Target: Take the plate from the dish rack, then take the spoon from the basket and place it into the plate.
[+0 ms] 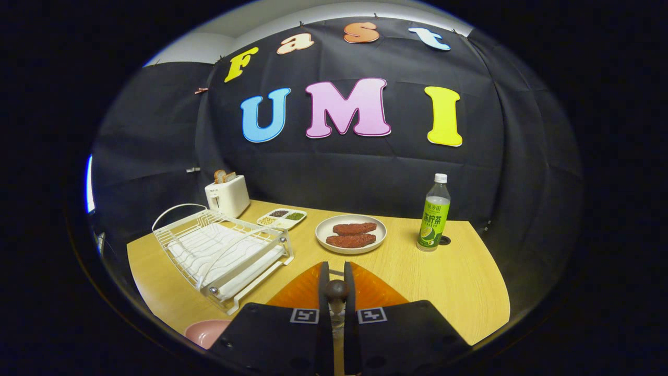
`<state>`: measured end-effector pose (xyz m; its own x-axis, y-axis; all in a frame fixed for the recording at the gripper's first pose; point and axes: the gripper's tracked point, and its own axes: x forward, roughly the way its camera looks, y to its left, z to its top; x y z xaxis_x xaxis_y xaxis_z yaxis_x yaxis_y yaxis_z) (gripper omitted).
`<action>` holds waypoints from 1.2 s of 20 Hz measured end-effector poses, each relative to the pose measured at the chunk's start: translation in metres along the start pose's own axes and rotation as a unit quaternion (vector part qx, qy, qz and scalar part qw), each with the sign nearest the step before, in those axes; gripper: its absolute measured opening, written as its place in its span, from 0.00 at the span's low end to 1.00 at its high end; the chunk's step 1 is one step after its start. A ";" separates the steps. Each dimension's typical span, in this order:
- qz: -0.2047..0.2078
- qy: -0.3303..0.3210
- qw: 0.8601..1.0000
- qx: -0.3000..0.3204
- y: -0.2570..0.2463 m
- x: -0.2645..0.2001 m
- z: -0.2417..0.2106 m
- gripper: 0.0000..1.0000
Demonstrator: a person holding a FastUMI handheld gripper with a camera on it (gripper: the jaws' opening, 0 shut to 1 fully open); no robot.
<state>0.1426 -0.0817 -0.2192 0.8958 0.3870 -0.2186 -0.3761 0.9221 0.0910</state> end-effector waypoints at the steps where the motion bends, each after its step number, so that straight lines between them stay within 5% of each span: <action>1: 0.001 -0.004 1.000 0.000 0.000 -0.003 0.007 0.12; 10: 0.063 -0.028 0.998 0.001 0.031 -0.049 0.066 0.12; 24: 0.209 -0.005 0.978 -0.025 0.143 -0.082 0.016 0.12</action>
<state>0.0189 0.0181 -0.1730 0.6632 0.7305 -0.1628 -0.7210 0.6820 0.1227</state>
